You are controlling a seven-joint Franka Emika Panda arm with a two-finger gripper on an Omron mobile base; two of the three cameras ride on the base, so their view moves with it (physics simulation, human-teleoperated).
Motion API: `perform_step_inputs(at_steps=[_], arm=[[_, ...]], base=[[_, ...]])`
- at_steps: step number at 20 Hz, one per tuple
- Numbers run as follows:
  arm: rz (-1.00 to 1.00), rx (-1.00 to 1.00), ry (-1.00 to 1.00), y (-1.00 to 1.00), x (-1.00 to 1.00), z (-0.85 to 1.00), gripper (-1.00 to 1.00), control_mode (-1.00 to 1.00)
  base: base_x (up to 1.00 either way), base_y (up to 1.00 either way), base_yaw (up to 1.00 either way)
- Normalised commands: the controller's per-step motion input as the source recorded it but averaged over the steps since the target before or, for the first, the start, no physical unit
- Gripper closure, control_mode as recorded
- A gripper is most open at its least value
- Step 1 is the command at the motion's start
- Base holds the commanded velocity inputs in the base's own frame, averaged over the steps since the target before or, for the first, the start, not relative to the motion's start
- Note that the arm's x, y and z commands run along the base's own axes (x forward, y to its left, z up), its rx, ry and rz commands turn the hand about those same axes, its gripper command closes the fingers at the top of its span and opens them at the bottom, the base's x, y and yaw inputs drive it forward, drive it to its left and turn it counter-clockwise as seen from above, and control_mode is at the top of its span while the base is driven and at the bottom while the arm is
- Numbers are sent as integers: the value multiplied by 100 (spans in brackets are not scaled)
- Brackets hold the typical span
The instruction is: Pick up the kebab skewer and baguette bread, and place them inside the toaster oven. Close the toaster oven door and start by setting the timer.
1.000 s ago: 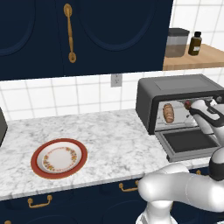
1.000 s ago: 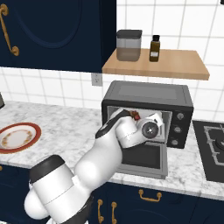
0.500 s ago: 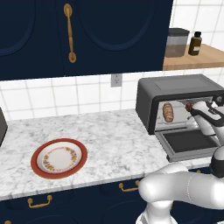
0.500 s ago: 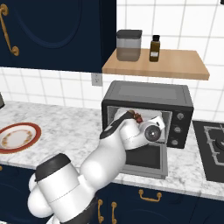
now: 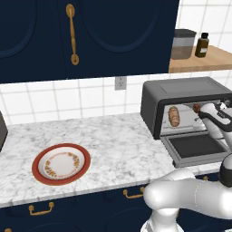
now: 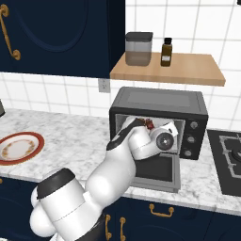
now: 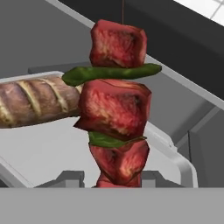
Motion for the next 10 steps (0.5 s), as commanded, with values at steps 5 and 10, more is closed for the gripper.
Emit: perform_step_inputs(at_steps=[5, 10], arm=[[0, 0, 0, 1, 2, 0, 100, -100], [0, 0, -3, 6, 0, 0, 100, -100]], base=[[0, 0, 0], [0, 0, 0]])
